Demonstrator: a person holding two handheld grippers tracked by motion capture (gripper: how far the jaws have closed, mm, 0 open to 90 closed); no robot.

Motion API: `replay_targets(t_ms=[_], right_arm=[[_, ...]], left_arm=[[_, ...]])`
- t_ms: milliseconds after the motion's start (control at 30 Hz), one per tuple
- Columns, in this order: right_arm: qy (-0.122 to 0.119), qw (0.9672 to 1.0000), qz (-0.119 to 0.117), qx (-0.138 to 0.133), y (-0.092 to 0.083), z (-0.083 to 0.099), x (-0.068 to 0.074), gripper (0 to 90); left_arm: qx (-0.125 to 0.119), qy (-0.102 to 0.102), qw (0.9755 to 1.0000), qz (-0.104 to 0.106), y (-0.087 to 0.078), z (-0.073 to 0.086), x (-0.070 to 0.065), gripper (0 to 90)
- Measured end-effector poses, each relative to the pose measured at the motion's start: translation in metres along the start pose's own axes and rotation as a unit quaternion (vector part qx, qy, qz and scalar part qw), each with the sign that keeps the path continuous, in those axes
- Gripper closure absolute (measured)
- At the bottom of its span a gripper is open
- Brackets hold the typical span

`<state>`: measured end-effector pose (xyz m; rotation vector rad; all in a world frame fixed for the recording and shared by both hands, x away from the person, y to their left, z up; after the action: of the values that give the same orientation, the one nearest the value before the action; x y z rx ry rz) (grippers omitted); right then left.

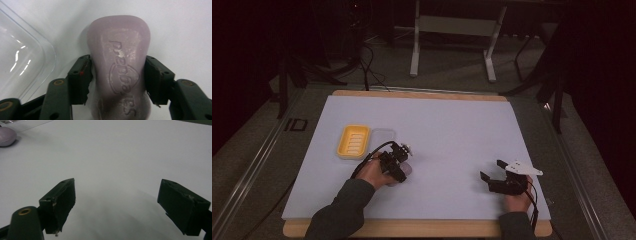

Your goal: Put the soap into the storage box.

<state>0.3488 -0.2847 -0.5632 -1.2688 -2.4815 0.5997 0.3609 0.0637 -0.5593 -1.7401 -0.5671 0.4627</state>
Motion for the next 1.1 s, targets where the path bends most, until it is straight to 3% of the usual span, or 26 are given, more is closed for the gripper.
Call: replay_targets(t_ms=[500,1100], right_arm=[[0.000,1.0000,0.000,0.003,0.0004,0.0001,0.0000,14.6],[0.001,1.0000,-0.001,0.002,0.0004,0.0001,0.0001,14.6]], left_arm=[[0.038,0.016,0.9991,0.008,-0.0002,-0.0042,0.0020,48.6],[0.054,0.041,0.9977,0.000,-0.0004,-0.0055,0.0002,50.1]])
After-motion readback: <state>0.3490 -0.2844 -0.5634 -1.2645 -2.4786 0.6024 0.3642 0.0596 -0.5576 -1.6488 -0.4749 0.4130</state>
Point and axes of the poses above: each handheld gripper's, and its own axes: y roughly forward along the jaws, z roughly out of its underside, x roughly to its left, the point moved 6 cm from there along y, roughly forward along the jaws, and after that the axes turned 4 degrees about y, right-handed, at the moved point
